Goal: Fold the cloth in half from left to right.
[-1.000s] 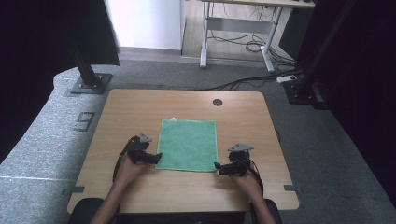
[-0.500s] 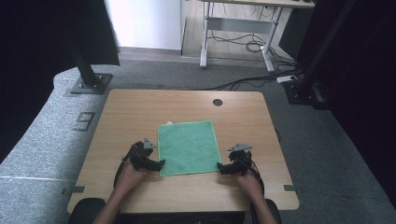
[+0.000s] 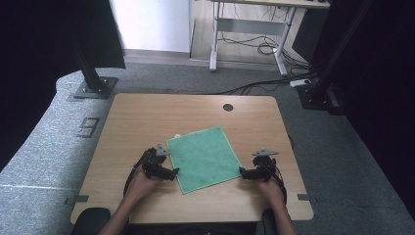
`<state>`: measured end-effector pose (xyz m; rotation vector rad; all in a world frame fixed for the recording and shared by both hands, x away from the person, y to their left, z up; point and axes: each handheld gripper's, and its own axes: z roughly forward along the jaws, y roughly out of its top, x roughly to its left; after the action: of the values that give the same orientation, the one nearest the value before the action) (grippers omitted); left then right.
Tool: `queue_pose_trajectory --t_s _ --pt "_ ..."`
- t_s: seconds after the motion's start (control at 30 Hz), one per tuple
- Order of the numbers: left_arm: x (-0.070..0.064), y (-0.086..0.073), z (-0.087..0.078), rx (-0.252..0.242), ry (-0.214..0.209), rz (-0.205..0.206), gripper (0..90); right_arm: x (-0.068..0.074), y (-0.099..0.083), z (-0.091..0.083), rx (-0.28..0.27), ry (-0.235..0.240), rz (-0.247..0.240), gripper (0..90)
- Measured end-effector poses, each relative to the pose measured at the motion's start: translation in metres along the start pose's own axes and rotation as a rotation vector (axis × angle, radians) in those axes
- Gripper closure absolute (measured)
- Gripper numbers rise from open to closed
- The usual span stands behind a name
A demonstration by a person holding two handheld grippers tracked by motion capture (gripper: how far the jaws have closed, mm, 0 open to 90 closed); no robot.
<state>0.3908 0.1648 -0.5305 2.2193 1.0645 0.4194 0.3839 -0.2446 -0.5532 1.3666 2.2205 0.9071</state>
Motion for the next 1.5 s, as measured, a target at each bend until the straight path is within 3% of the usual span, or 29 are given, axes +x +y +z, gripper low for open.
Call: queue_pose_trajectory --t_s 0.1,0.13,0.17,0.2,0.53,0.73,0.87,1.0,1.37,1.5 --pt "0.011 0.006 0.001 -0.013 0.022 -0.019 0.8 0.000 0.000 0.000 -0.002 0.000 -0.002 1.1" --pt "0.023 0.012 0.004 -0.021 0.033 -0.041 0.9 0.000 -0.001 0.000 -0.005 -0.002 -0.002 0.4" --pt "0.023 0.012 0.004 -0.021 0.033 -0.041 1.0 0.000 -0.001 0.000 -0.007 -0.002 -0.001 0.4" --pt "0.036 0.017 0.010 -0.025 0.052 -0.057 1.0 0.000 -0.001 0.001 -0.011 -0.002 0.001 0.0" --pt "0.071 0.037 0.038 -0.029 0.092 -0.124 1.5 -0.001 -0.004 0.001 -0.033 -0.003 0.000 0.0" --pt "0.079 0.040 0.051 -0.014 0.109 -0.148 1.5 -0.001 -0.004 0.001 -0.033 -0.003 0.000 0.0" --pt "0.079 0.040 0.057 0.009 0.116 -0.136 1.1 -0.001 -0.004 0.001 -0.033 -0.002 0.001 0.0" --pt "0.080 0.038 0.058 0.003 0.106 -0.157 0.2 -0.001 -0.004 0.001 -0.033 0.002 -0.003 0.0" --pt "0.081 0.037 0.058 0.000 0.109 -0.160 0.0 0.000 0.002 -0.002 -0.031 0.012 -0.021 3.7" --pt "0.080 0.037 0.058 0.000 0.110 -0.161 0.0 0.009 0.010 -0.007 -0.054 0.062 -0.045 5.2"
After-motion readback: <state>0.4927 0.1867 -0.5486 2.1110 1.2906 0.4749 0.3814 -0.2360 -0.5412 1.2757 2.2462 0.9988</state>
